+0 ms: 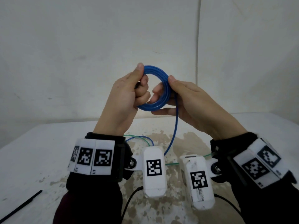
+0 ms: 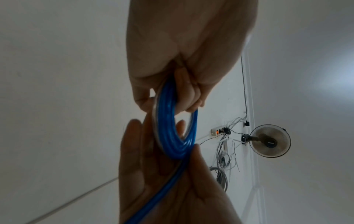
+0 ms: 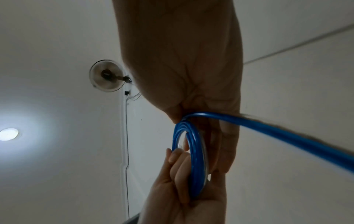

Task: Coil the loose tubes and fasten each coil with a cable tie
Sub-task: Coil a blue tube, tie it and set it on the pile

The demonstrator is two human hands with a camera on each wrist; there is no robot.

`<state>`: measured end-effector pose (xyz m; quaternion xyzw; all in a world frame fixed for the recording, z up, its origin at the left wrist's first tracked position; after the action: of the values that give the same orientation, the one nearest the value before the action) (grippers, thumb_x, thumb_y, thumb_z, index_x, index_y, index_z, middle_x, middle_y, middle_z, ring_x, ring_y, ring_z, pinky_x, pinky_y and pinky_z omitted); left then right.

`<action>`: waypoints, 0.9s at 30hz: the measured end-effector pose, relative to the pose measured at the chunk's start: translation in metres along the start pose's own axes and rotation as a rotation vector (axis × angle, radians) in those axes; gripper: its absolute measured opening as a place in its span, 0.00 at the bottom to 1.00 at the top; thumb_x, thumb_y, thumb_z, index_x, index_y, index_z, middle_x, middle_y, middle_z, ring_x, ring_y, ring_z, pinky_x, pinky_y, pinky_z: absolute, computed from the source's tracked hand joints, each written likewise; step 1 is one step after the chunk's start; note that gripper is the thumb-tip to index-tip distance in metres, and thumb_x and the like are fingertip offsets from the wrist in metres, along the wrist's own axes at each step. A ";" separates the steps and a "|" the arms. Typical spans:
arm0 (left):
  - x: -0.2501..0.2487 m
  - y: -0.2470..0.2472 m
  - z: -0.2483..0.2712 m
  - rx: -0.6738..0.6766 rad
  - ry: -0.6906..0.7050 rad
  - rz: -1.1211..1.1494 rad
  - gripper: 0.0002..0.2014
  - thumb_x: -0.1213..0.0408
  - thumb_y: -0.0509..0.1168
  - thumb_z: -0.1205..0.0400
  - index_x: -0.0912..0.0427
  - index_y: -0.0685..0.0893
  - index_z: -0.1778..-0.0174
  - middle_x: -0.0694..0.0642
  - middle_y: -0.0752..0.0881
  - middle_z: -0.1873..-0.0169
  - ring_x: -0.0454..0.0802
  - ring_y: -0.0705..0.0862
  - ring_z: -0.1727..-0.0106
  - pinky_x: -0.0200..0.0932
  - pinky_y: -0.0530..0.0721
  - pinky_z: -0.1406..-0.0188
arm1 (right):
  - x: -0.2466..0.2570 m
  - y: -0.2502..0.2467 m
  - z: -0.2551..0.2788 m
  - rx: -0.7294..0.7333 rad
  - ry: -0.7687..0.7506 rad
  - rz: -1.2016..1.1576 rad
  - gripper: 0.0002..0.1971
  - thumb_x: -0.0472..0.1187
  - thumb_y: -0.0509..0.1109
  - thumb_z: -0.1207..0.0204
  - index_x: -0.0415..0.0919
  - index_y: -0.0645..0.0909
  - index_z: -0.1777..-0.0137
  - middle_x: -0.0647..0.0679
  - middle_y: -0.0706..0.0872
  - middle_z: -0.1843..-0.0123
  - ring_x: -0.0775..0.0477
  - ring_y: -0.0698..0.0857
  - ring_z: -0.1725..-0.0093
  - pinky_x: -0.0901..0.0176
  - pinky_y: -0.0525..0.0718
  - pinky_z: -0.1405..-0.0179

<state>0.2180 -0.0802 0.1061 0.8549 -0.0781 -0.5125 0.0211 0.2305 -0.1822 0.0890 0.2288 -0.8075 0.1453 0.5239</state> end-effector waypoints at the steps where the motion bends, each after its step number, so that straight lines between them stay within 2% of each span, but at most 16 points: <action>1: -0.001 0.000 -0.001 -0.010 0.015 0.025 0.20 0.54 0.52 0.12 0.57 0.68 0.70 0.46 0.57 0.82 0.44 0.54 0.80 0.38 0.57 0.75 | 0.001 0.000 0.000 0.003 -0.001 -0.044 0.22 0.46 0.49 0.12 0.35 0.81 0.51 0.43 0.87 0.61 0.48 0.88 0.56 0.52 0.88 0.48; 3: 0.000 0.005 -0.002 -0.002 0.027 0.083 0.20 0.54 0.50 0.11 0.57 0.69 0.69 0.47 0.57 0.82 0.44 0.55 0.80 0.36 0.60 0.75 | 0.002 -0.003 -0.001 -0.016 -0.005 -0.116 0.21 0.46 0.49 0.12 0.37 0.80 0.55 0.47 0.84 0.67 0.49 0.85 0.60 0.58 0.86 0.50; 6: 0.007 0.020 -0.003 0.086 -0.033 0.169 0.20 0.56 0.48 0.11 0.58 0.68 0.69 0.48 0.60 0.83 0.44 0.59 0.82 0.34 0.70 0.75 | 0.004 -0.010 -0.001 -0.043 -0.020 -0.160 0.19 0.47 0.49 0.12 0.40 0.72 0.61 0.52 0.71 0.75 0.51 0.79 0.67 0.64 0.79 0.57; 9: 0.015 0.028 -0.002 0.194 -0.122 0.139 0.20 0.57 0.49 0.13 0.60 0.68 0.70 0.49 0.61 0.84 0.46 0.64 0.82 0.37 0.67 0.75 | 0.006 -0.016 -0.001 -0.057 -0.034 -0.040 0.19 0.47 0.50 0.12 0.41 0.70 0.63 0.54 0.65 0.76 0.51 0.74 0.70 0.64 0.76 0.61; 12: 0.021 0.025 0.003 0.253 -0.195 -0.011 0.19 0.56 0.53 0.14 0.59 0.70 0.71 0.48 0.61 0.85 0.46 0.64 0.82 0.40 0.63 0.70 | 0.004 -0.013 0.002 -0.006 -0.003 0.082 0.19 0.47 0.51 0.12 0.41 0.71 0.63 0.56 0.64 0.77 0.51 0.72 0.72 0.62 0.79 0.61; 14: 0.018 0.022 0.004 0.242 -0.165 -0.044 0.19 0.56 0.52 0.13 0.58 0.68 0.71 0.46 0.59 0.84 0.44 0.60 0.81 0.39 0.59 0.73 | 0.003 -0.010 0.001 -0.006 0.023 0.069 0.19 0.48 0.51 0.13 0.40 0.72 0.62 0.55 0.65 0.77 0.51 0.72 0.72 0.58 0.82 0.59; 19: 0.010 0.014 -0.001 0.113 -0.084 0.101 0.22 0.55 0.51 0.12 0.57 0.67 0.73 0.46 0.58 0.83 0.43 0.56 0.81 0.41 0.53 0.72 | 0.001 -0.015 0.000 -0.070 0.039 0.013 0.20 0.48 0.50 0.12 0.39 0.79 0.56 0.51 0.77 0.72 0.50 0.80 0.65 0.55 0.86 0.54; 22: 0.015 0.020 0.000 0.169 -0.146 0.086 0.21 0.56 0.50 0.12 0.58 0.69 0.72 0.48 0.60 0.85 0.45 0.61 0.82 0.40 0.59 0.73 | 0.005 -0.017 0.000 -0.072 -0.006 0.053 0.19 0.47 0.50 0.12 0.39 0.75 0.59 0.53 0.72 0.75 0.51 0.78 0.69 0.51 0.81 0.48; 24: 0.020 0.026 0.003 0.218 -0.198 0.050 0.21 0.56 0.51 0.13 0.59 0.69 0.72 0.49 0.61 0.85 0.46 0.64 0.83 0.37 0.65 0.76 | 0.006 -0.018 0.001 -0.078 -0.016 0.095 0.18 0.46 0.51 0.12 0.39 0.73 0.60 0.55 0.67 0.76 0.52 0.73 0.72 0.53 0.81 0.51; 27: 0.018 0.027 0.004 0.219 -0.164 0.024 0.20 0.56 0.50 0.12 0.58 0.67 0.71 0.47 0.60 0.84 0.44 0.61 0.82 0.36 0.63 0.76 | 0.007 -0.019 0.001 -0.098 -0.017 0.125 0.19 0.47 0.52 0.12 0.39 0.74 0.61 0.54 0.66 0.76 0.52 0.72 0.72 0.54 0.82 0.56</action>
<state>0.2200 -0.1097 0.0923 0.8064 -0.1453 -0.5686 -0.0726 0.2370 -0.2000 0.0945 0.1536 -0.8307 0.1362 0.5176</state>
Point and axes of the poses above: each hand's wrist, its own z-axis away from the middle knuckle, its own y-axis out of the palm, x = y × z, the point moved 9 cm from there along -z, towards the middle knuckle
